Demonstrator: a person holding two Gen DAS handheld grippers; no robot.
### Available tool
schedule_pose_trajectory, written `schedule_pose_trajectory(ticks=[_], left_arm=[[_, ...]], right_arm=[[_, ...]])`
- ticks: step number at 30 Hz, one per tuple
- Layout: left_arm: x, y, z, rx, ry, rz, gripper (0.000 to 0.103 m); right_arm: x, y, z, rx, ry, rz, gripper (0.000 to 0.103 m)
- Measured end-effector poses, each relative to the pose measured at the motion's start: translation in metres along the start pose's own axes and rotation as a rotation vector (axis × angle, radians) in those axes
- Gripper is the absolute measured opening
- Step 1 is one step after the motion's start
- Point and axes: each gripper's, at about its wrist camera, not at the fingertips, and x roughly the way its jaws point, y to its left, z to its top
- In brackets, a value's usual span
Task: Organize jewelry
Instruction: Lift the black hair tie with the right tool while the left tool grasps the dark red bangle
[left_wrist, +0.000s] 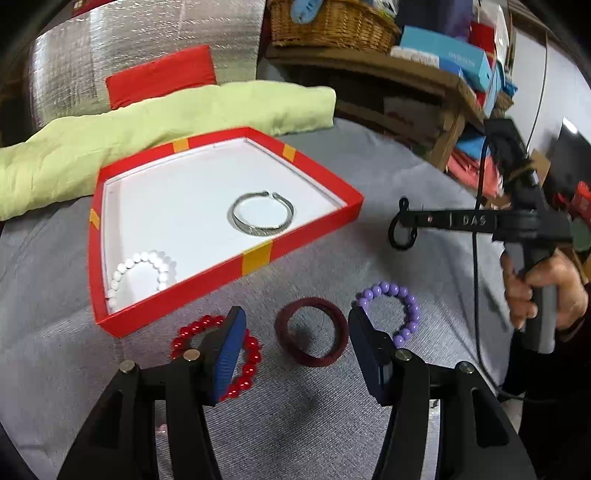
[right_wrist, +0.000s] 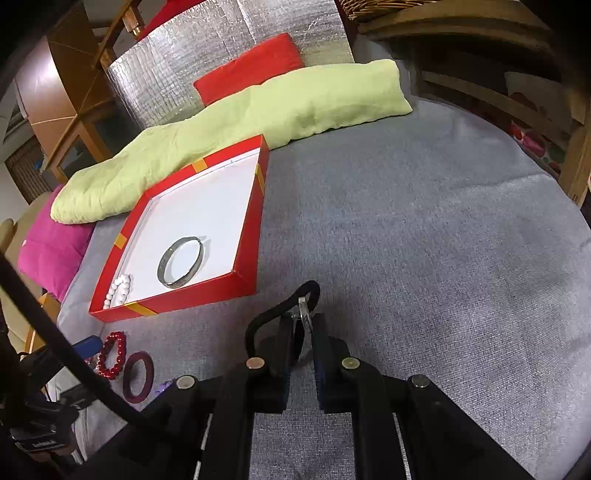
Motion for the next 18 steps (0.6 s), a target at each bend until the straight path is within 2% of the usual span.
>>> schedule_pose_trajectory(ticks=[5, 11, 12, 13, 14, 17, 18], left_arm=[[0.015, -0.012, 0.000, 0.065, 0.038, 0.003, 0.059], [0.030, -0.013, -0.004, 0.072, 0.086, 0.004, 0.057], [0.029, -0.013, -0.004, 0.075, 0.080, 0.004, 0.052], [0.028, -0.013, -0.004, 0.074, 0.075, -0.002, 0.037], [0.028, -0.012, -0.003, 0.069, 0.072, -0.005, 0.028], [0.027, -0.008, -0.002, 0.054, 0.066, 0.009, 0.010], [0.026, -0.007, -0.002, 0.049, 0.061, 0.014, 0.010]], right_arm=[[-0.001, -0.001, -0.001, -0.001, 0.003, 0.004, 0.011], [0.000, 0.000, -0.003, -0.006, 0.010, 0.005, 0.011], [0.000, 0.000, -0.003, -0.006, 0.010, 0.008, 0.011], [0.000, 0.000, -0.003, -0.005, 0.009, 0.009, 0.011], [-0.001, 0.001, -0.003, -0.006, 0.005, 0.011, 0.011], [-0.004, 0.003, -0.002, -0.004, -0.015, 0.031, 0.011], [-0.006, 0.004, -0.001, -0.005, -0.024, 0.038, 0.011]])
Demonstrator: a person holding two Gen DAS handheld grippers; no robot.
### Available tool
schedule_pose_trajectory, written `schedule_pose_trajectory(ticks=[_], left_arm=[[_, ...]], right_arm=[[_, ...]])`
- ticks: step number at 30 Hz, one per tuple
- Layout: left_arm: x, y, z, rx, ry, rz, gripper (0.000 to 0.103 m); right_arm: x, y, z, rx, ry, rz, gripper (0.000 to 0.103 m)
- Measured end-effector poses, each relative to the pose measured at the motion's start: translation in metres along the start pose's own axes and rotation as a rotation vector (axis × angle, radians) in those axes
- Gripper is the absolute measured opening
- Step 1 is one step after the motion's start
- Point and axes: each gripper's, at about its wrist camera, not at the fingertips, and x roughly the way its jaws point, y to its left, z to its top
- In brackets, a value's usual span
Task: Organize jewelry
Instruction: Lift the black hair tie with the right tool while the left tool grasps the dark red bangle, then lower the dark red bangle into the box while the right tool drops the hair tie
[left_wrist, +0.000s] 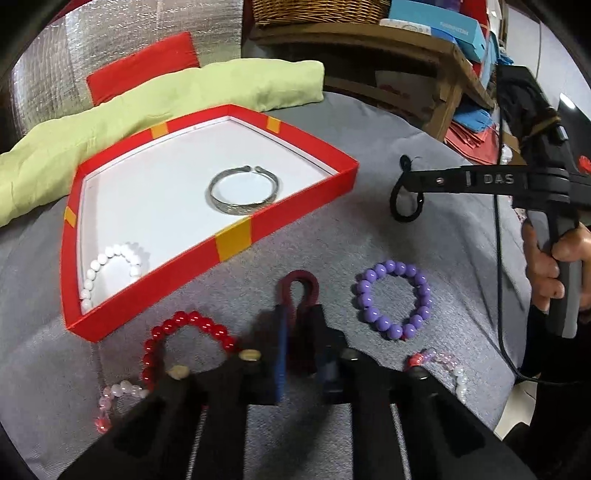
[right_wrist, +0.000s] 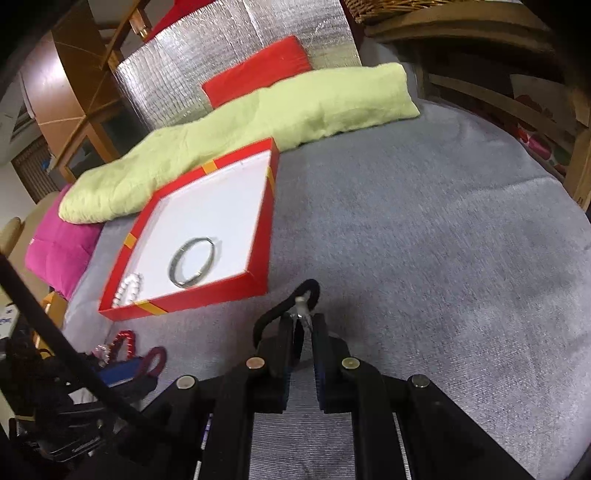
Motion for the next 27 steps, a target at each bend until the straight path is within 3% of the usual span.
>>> schedule_pose_trajectory(ticks=[10, 16, 18, 19, 20, 22, 24, 27], left_arm=[[-0.028, 0.005, 0.011, -0.036, -0.135, 0.012, 0.009], [-0.030, 0.010, 0.013, -0.051, -0.149, 0.050, 0.009], [-0.030, 0.011, 0.013, -0.060, -0.148, 0.054, 0.009], [-0.031, 0.011, 0.014, -0.063, -0.151, 0.056, 0.009], [-0.031, 0.011, 0.014, -0.064, -0.154, 0.060, 0.009], [-0.033, 0.013, 0.013, -0.067, -0.154, 0.067, 0.009], [-0.034, 0.013, 0.012, -0.072, -0.154, 0.077, 0.009], [-0.035, 0.016, 0.012, -0.086, -0.159, 0.082, 0.009]], right_arm=[[-0.020, 0.016, 0.006, -0.010, -0.103, 0.059, 0.011], [-0.011, 0.011, 0.009, 0.032, -0.053, 0.055, 0.012], [-0.003, -0.001, 0.009, 0.092, -0.003, 0.063, 0.019], [0.000, -0.006, 0.009, 0.113, 0.010, 0.061, 0.032], [0.002, -0.009, 0.008, 0.130, 0.017, 0.056, 0.052], [0.001, -0.014, 0.008, 0.152, 0.003, 0.038, 0.067], [-0.001, -0.012, 0.008, 0.133, -0.012, 0.023, 0.067], [0.010, -0.007, 0.004, 0.095, 0.036, 0.010, 0.067]])
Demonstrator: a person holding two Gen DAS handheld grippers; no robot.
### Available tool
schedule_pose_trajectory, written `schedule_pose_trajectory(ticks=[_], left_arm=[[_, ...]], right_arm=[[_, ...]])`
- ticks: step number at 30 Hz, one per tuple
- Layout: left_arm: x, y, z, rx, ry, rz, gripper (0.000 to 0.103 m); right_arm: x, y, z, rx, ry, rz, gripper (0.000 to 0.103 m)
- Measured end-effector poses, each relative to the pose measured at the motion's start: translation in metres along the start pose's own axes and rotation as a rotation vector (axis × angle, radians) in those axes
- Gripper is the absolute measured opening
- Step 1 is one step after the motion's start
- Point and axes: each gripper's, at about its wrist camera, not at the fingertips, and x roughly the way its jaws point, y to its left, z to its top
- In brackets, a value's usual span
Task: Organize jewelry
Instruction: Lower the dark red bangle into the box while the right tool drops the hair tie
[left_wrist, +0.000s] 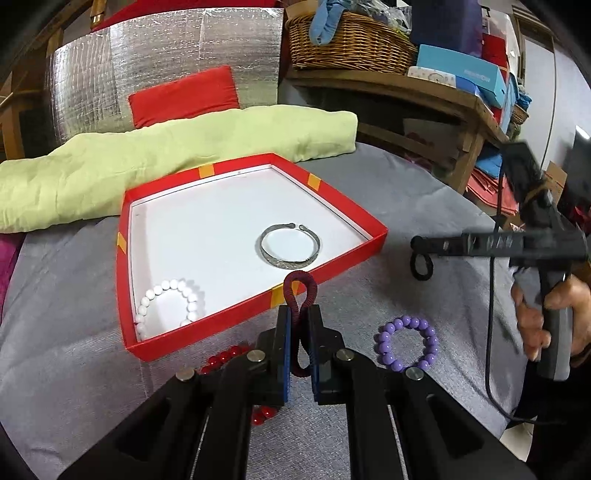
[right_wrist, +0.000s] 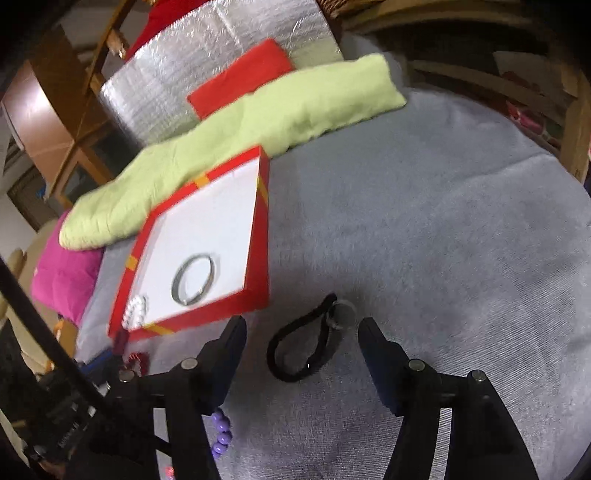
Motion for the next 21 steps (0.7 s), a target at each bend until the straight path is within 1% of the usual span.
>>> schedule_pose_trajectory(ticks=[2, 3, 4, 5, 6, 7, 8, 10, 12, 18, 21], left_arm=[[-0.001, 0.001, 0.001, -0.007, -0.008, 0.001, 0.009], [-0.001, 0.001, 0.001, -0.007, -0.011, 0.002, 0.009], [-0.001, 0.001, 0.001, -0.007, -0.012, 0.003, 0.009], [-0.001, 0.001, 0.001, -0.007, -0.012, 0.004, 0.009], [-0.001, 0.001, 0.002, -0.009, -0.012, 0.007, 0.009], [-0.001, 0.001, 0.002, -0.011, -0.015, 0.011, 0.009], [-0.002, 0.002, 0.002, -0.013, -0.019, 0.014, 0.009], [-0.004, 0.005, 0.003, -0.029, -0.031, 0.017, 0.009], [-0.006, 0.008, 0.005, -0.044, -0.052, 0.026, 0.009], [-0.012, 0.021, 0.016, -0.110, -0.138, 0.052, 0.009], [-0.006, 0.028, 0.026, -0.120, -0.154, 0.056, 0.009]], right_arm=[[0.010, 0.005, -0.004, -0.039, 0.028, -0.039, 0.067], [0.011, 0.011, -0.006, -0.085, 0.013, -0.066, 0.064], [0.012, 0.015, -0.008, -0.121, 0.005, -0.085, 0.045], [0.013, 0.019, -0.009, -0.154, 0.004, -0.093, 0.020], [0.015, 0.021, -0.010, -0.177, 0.015, -0.097, 0.017], [0.014, 0.020, -0.010, -0.179, 0.011, -0.102, 0.008], [0.013, 0.020, -0.010, -0.181, 0.003, -0.113, 0.006], [0.008, 0.016, -0.008, -0.166, -0.013, -0.103, 0.006], [-0.003, 0.014, -0.005, -0.152, -0.054, -0.075, 0.006], [-0.038, 0.019, 0.005, -0.133, -0.211, -0.015, 0.006], [-0.041, 0.028, 0.015, -0.150, -0.241, 0.012, 0.006]])
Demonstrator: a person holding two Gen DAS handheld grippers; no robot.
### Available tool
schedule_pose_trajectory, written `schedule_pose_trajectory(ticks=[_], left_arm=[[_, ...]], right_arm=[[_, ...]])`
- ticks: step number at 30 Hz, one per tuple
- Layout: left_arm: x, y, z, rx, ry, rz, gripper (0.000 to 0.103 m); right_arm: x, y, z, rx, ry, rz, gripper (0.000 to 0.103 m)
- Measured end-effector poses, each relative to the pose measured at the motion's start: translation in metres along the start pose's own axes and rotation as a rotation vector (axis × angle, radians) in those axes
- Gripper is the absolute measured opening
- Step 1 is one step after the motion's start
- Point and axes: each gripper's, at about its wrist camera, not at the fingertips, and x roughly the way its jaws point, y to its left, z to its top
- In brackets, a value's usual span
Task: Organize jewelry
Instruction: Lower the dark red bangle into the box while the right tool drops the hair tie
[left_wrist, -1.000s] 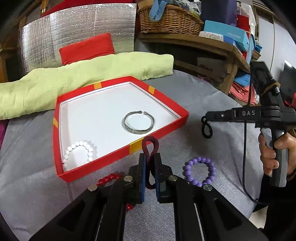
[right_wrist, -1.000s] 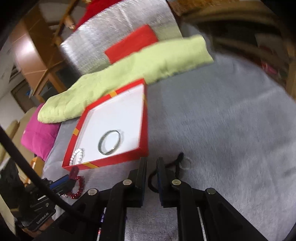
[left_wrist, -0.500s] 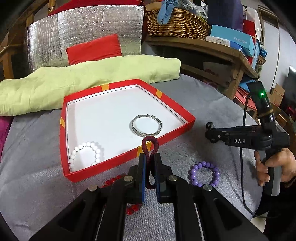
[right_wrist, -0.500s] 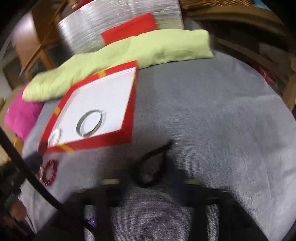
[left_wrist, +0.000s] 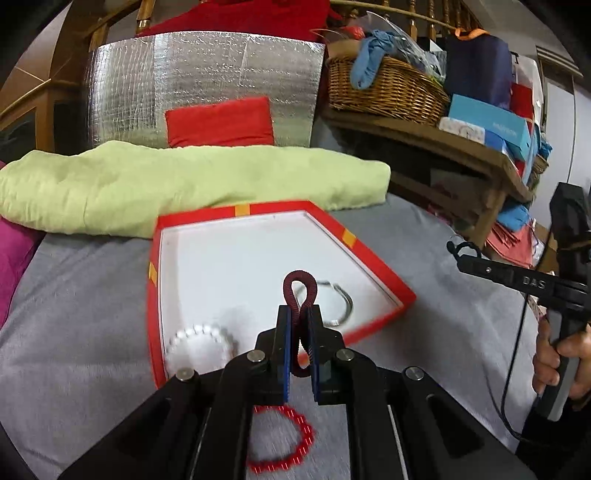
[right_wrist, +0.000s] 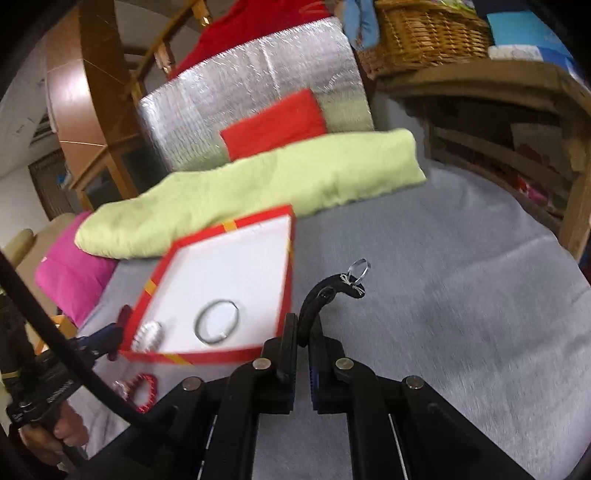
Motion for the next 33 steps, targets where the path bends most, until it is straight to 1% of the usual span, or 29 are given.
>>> schedule_pose_trajectory(ticks=[2, 4, 7, 11, 14, 17, 19, 21, 22, 23, 24, 25, 26, 27, 29, 30, 31, 33], left_arm=[[0.010, 0.005, 0.008, -0.011, 0.001, 0.009, 0.009], [0.019, 0.009, 0.015, -0.016, 0.008, 0.013, 0.009], [0.035, 0.017, 0.026, -0.028, 0.030, 0.025, 0.009], [0.056, 0.029, 0.038, -0.019, 0.076, 0.055, 0.009], [0.070, 0.043, 0.042, -0.058, 0.113, 0.056, 0.009], [0.082, 0.053, 0.044, -0.092, 0.142, 0.055, 0.009], [0.090, 0.055, 0.045, -0.094, 0.164, 0.038, 0.009], [0.094, 0.054, 0.044, -0.096, 0.174, 0.036, 0.009], [0.096, 0.053, 0.043, -0.099, 0.183, 0.024, 0.012], [0.097, 0.051, 0.042, -0.100, 0.190, 0.017, 0.021], [0.097, 0.049, 0.041, -0.098, 0.198, 0.013, 0.029], [0.097, 0.046, 0.040, -0.092, 0.201, 0.012, 0.042], [0.096, 0.043, 0.039, -0.082, 0.199, 0.009, 0.049], [0.094, 0.041, 0.039, -0.070, 0.195, 0.011, 0.051], [0.088, 0.038, 0.039, -0.058, 0.187, 0.024, 0.053], [0.085, 0.038, 0.039, -0.060, 0.182, 0.025, 0.053], [0.082, 0.039, 0.039, -0.065, 0.174, 0.025, 0.053], [0.072, 0.042, 0.040, -0.078, 0.155, 0.040, 0.054]], right_arm=[[0.007, 0.013, 0.012, -0.031, -0.009, 0.014, 0.006], [0.022, 0.022, 0.023, -0.047, 0.003, 0.040, 0.006], [0.051, 0.036, 0.036, -0.067, 0.060, 0.084, 0.006], [0.091, 0.051, 0.049, -0.052, 0.138, 0.150, 0.006], [0.121, 0.062, 0.056, -0.058, 0.195, 0.167, 0.006], [0.143, 0.066, 0.059, -0.036, 0.223, 0.176, 0.006], [0.157, 0.069, 0.062, -0.011, 0.246, 0.172, 0.009], [0.164, 0.068, 0.065, 0.017, 0.247, 0.172, 0.009], [0.168, 0.068, 0.066, 0.030, 0.245, 0.173, 0.009], [0.169, 0.067, 0.067, 0.041, 0.242, 0.171, 0.009], [0.171, 0.065, 0.068, 0.053, 0.237, 0.174, 0.009], [0.171, 0.063, 0.069, 0.061, 0.230, 0.175, 0.009], [0.169, 0.059, 0.070, 0.080, 0.221, 0.168, 0.015], [0.167, 0.055, 0.071, 0.101, 0.217, 0.166, 0.022], [0.161, 0.046, 0.073, 0.146, 0.207, 0.179, 0.058], [0.155, 0.041, 0.073, 0.162, 0.178, 0.184, 0.060], [0.150, 0.039, 0.074, 0.166, 0.155, 0.182, 0.060], [0.140, 0.035, 0.075, 0.173, 0.138, 0.186, 0.060]])
